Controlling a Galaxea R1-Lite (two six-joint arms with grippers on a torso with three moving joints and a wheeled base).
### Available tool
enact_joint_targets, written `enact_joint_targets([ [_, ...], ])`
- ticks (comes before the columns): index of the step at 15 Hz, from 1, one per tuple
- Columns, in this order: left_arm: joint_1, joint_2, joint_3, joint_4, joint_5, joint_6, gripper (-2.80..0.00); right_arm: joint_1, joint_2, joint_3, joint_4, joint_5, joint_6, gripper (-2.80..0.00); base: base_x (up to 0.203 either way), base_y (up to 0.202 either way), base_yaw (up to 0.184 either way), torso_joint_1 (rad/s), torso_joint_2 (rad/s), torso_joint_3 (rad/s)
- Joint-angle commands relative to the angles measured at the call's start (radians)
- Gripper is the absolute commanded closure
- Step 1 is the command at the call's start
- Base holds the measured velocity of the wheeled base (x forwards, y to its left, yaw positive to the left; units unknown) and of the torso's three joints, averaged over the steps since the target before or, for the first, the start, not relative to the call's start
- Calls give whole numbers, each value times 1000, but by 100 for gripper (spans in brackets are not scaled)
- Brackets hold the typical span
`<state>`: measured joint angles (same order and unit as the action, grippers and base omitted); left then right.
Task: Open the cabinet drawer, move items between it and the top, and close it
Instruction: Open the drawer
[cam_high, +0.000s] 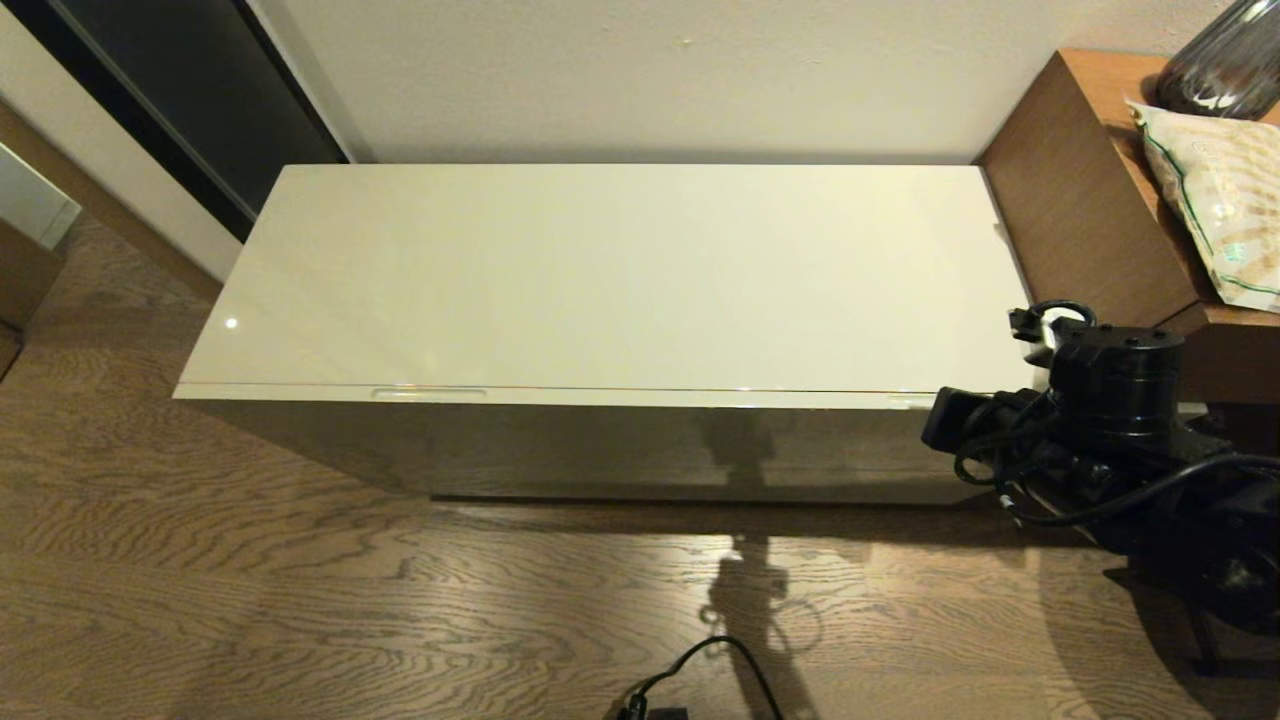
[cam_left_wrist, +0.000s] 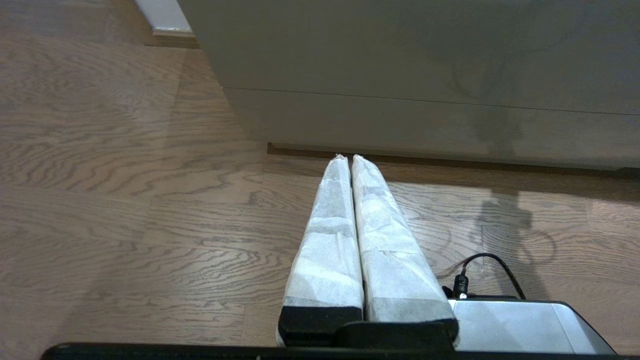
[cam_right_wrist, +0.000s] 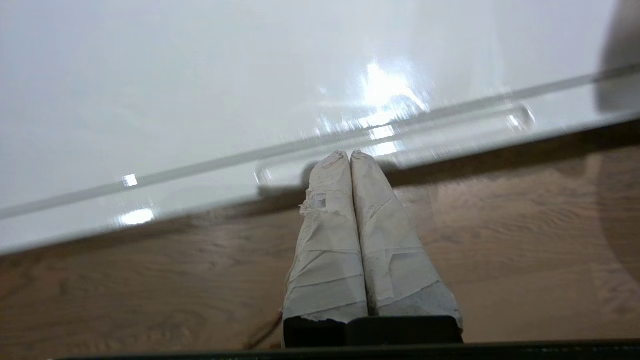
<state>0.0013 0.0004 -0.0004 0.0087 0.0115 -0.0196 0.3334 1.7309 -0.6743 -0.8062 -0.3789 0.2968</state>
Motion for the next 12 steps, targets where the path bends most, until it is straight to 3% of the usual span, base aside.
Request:
enact_joint_targets([
  [1, 0, 1, 0, 0, 1, 0, 0, -5, 50, -53, -8, -2, 5, 0, 0, 0, 0, 0, 0, 0],
  [12, 0, 1, 0, 0, 1, 0, 0, -5, 107, -16, -13, -1, 50, 0, 0, 0, 0, 0, 0, 0],
])
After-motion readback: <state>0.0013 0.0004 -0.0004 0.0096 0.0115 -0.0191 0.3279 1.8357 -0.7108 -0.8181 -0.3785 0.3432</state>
